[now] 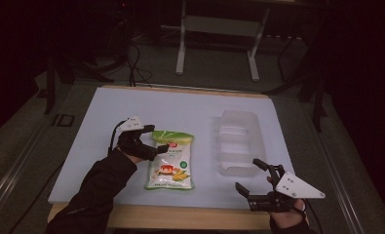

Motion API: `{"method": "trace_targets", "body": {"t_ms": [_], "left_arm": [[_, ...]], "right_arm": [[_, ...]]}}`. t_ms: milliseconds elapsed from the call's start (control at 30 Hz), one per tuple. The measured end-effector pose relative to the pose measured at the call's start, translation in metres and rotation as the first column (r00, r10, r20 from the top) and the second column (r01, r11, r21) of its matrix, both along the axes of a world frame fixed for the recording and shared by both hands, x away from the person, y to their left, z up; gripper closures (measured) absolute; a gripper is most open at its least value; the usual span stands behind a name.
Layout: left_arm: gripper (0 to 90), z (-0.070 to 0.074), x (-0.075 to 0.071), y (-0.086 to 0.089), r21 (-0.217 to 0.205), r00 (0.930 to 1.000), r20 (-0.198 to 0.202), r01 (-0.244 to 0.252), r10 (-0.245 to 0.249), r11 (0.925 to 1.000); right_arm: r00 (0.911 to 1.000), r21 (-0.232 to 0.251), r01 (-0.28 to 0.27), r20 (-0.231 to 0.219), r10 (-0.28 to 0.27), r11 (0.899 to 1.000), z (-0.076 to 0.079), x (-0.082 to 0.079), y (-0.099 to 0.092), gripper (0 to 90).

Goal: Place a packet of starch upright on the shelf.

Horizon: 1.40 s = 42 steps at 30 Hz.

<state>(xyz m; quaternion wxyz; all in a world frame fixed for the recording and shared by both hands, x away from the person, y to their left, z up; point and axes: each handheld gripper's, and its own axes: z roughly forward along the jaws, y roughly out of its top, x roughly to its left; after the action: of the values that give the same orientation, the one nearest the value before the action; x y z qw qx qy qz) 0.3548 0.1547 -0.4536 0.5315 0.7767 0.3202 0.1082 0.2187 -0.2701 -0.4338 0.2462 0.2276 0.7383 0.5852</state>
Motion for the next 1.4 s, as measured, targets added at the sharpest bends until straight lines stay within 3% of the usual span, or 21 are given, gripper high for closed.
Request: {"method": "trace_targets", "body": {"t_ms": [233, 367, 600, 833, 900, 1033, 1200, 1300, 1400], "left_arm": [[0.8, -0.018, 0.025, 0.003, 0.015, 0.9959, -0.061, -0.065, 0.066, 0.9977], [2.6, -0.031, 0.037, 0.007, 0.01, 0.9915, -0.091, -0.092, 0.093, 0.9957], [2.7, -0.056, 0.053, 0.014, 0.048, 0.9805, -0.133, -0.139, 0.144, 0.9891], [2.5, -0.071, 0.063, 0.015, 0.052, 0.9698, -0.2, -0.131, 0.139, 0.9899], [2.5, -0.074, 0.066, 0.014, 0.06, 0.9686, -0.211, -0.121, 0.131, 0.9909], [2.6, -0.078, 0.07, 0.01, 0.113, 0.9674, -0.215, -0.112, 0.134, 0.9872], [2.6, -0.085, 0.074, 0.009, 0.104, 0.9619, -0.247, -0.094, 0.118, 0.9901], [3.1, -0.086, 0.074, 0.007, 0.107, 0.9621, -0.252, -0.079, 0.104, 0.9912], [6.2, -0.086, 0.074, 0.004, 0.123, 0.9585, -0.275, -0.044, 0.077, 0.9914]], "right_arm": [[0.9999, 0.003, -0.006, 0.015, 0.006, 1.0, 0.002, -0.003, 0.002, 10.2], [1.0, 0.0, -0.005, 0.008, 0.005, 1.0, 0.0, -0.002, 0.002, 10.2], [0.9999, -0.008, -0.009, -0.006, 0.009, 1.0, -0.003, -0.001, 0.002, 10.2], [0.9997, -0.015, -0.018, -0.019, 0.018, 1.0, -0.006, 0.0, 0.004, 10.3], [0.9996, -0.018, -0.018, -0.023, 0.018, 1.0, -0.006, 0.001, 0.004, 10.3], [0.9995, -0.021, -0.019, -0.025, 0.019, 1.0, -0.007, 0.001, 0.005, 10.2], [0.9991, -0.024, -0.022, -0.036, 0.021, 0.999, -0.009, 0.003, 0.005, 10.2], [0.999, -0.028, -0.024, -0.038, 0.023, 0.999, -0.009, 0.003, 0.005, 10.2], [0.9989, -0.028, -0.026, -0.04, 0.025, 0.999, -0.009, 0.004, 0.005, 10.2]]}}
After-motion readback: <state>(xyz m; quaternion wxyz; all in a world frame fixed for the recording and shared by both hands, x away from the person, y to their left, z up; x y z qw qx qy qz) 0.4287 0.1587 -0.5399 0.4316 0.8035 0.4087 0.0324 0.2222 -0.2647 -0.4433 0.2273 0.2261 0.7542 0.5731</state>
